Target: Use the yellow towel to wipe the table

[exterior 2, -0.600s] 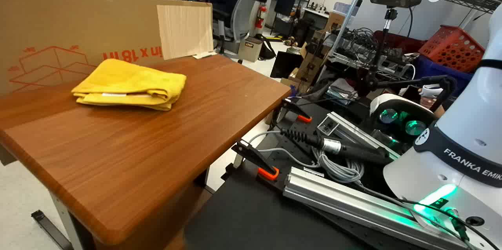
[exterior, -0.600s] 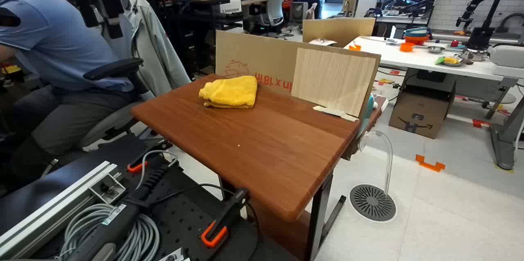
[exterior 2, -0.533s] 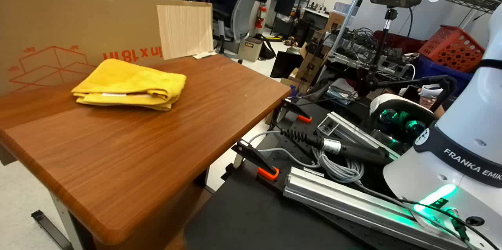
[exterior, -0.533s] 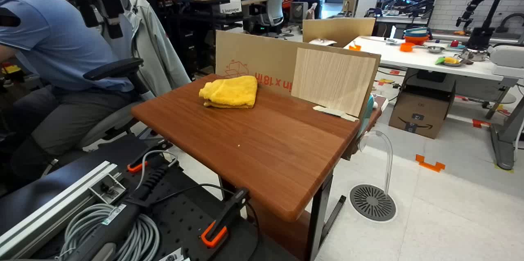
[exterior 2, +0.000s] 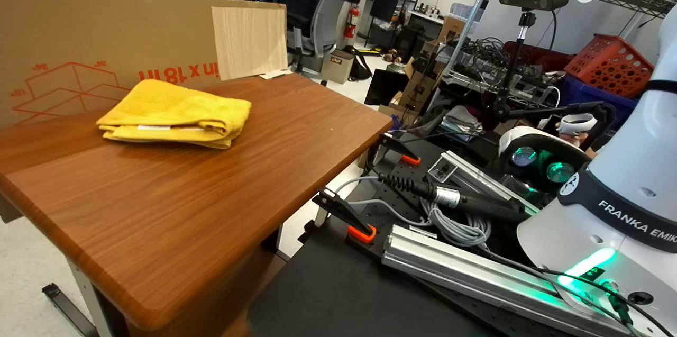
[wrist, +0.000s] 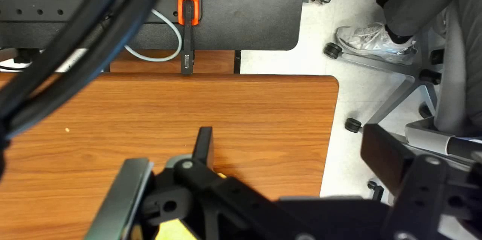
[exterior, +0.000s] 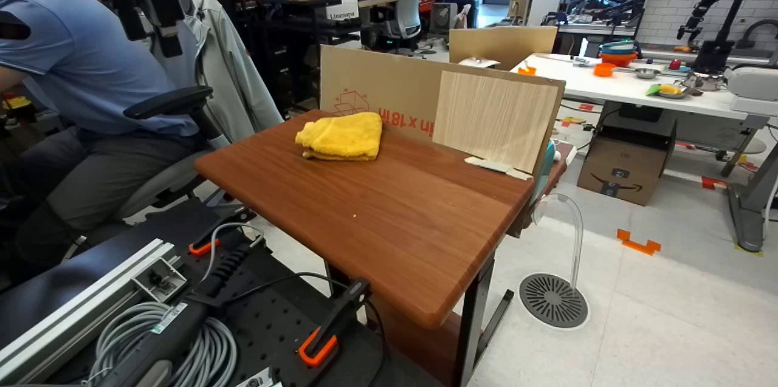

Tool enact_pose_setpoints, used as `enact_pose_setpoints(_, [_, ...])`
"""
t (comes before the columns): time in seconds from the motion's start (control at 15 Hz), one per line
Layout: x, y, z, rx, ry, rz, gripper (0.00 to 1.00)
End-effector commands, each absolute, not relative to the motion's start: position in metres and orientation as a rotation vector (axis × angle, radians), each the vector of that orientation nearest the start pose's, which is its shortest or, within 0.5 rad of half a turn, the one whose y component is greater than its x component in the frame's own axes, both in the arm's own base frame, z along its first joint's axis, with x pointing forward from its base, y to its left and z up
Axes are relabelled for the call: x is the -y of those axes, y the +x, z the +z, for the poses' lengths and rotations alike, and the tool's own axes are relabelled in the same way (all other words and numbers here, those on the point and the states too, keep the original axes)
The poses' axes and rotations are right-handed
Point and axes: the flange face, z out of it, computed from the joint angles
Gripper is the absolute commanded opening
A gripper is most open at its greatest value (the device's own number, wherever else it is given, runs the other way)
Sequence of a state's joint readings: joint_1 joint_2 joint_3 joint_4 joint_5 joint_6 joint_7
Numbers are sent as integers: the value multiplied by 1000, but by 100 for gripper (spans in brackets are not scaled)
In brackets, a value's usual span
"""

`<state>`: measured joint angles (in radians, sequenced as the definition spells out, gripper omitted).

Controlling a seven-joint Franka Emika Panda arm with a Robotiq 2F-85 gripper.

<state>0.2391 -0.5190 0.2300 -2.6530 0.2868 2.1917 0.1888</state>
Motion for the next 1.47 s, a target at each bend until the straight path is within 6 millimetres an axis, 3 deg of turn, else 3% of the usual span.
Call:
enact_pose_setpoints(0.0, [-184,344,407,114,-2999,-27,100])
enact_pose_setpoints(0.27, [-197,377,407,2,-3003,2,100])
enact_pose_setpoints(0.6, [-209,455,389,-373,-3032,-29,100])
enact_pose_setpoints(0.87, [-209,512,354,-651,-3067,-21,100])
enact_pose_setpoints(1.13, [-209,556,317,-899,-3052,-11,100])
enact_pose_setpoints(1.4, [-194,593,287,-1130,-2981,23,100])
